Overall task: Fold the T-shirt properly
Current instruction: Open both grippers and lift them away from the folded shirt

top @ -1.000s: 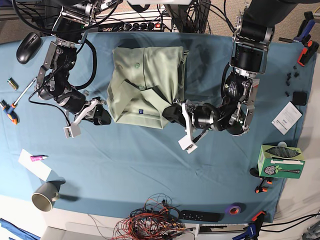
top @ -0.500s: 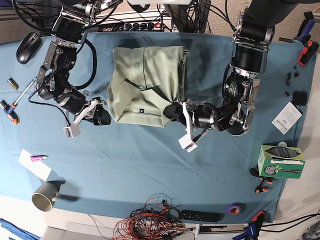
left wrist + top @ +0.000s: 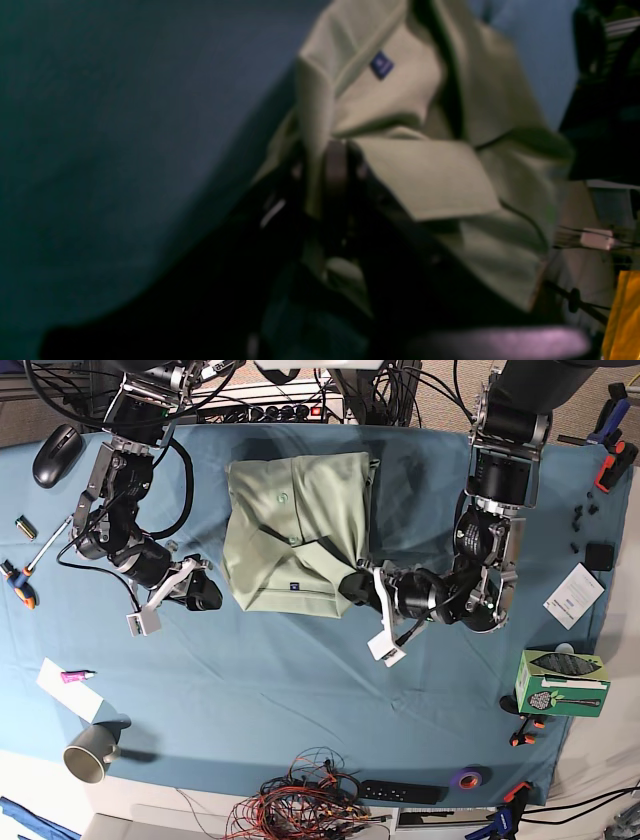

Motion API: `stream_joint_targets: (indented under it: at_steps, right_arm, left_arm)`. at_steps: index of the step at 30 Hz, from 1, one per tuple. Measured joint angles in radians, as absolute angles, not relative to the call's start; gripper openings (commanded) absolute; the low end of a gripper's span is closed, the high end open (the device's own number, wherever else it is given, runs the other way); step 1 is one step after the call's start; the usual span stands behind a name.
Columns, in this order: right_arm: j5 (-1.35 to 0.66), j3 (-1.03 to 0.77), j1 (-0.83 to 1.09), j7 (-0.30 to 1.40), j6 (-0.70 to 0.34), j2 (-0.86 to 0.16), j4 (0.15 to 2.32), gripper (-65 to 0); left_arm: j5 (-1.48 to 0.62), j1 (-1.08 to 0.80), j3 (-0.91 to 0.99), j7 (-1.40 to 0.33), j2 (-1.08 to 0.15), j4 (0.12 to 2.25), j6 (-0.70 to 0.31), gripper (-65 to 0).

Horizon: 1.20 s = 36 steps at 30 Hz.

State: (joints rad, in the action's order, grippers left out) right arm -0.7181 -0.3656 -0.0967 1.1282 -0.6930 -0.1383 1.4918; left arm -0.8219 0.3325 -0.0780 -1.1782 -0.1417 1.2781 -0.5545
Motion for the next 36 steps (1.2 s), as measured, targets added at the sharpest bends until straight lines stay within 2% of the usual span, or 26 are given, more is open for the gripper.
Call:
stream_joint_targets:
  at_steps: [3,7,8,10,20,24,28,32,36]
  right_arm:
    - [-0.718,-0.366,-0.097,1.128,-0.693,-0.138,1.492,-48.9]
    - [-0.718,-0.366,-0.097,1.128,-0.693,-0.138,1.492,-48.9]
    - [-0.718,-0.366,-0.097,1.128,-0.693,-0.138,1.492,-48.9]
    - [-0.714,-0.366,-0.097,1.128,-0.693,-0.138,1.492,-48.9]
    - [-0.704,-0.366,-0.097,1.128,-0.693,-0.138,1.492,-48.9]
    - [-0.685,-0.366,-0.097,1.128,-0.693,-0.138,1.492,-48.9]
    - [-0.717,-0.367,-0.096,1.169,-0.689,-0.138,1.493,-51.8]
    - [-0.936,-0.421,-0.095,1.282,-0.695,-0.136,1.543,-64.0]
    - [-1.081,-0.498,-0.085,1.403,-0.696,-0.139,1.598,-65.0]
  left_arm:
    - [-0.820,0.333,-0.078,-1.178,-0.142,1.278,-0.554,-64.9]
    - [-0.815,0.333,-0.078,-1.174,-0.142,1.278,-0.554,-44.3]
    - [-0.812,0.333,-0.078,-1.172,-0.142,1.278,-0.549,-40.6]
    - [-0.812,0.333,-0.078,-1.165,-0.146,1.278,-0.524,-39.0]
    - [-0.812,0.333,-0.075,-1.159,-0.211,1.295,-0.520,-39.0]
    - [-0.812,0.334,-0.019,-1.159,-0.231,1.349,-0.521,-40.1]
    - [-0.916,0.309,0.093,-1.187,-0.231,1.441,-0.586,-49.2]
    - [-1.084,0.215,0.185,-1.254,-0.231,1.576,-0.686,-62.9]
    - [-1.167,0.075,0.231,-1.269,-0.231,1.695,-0.693,-65.0]
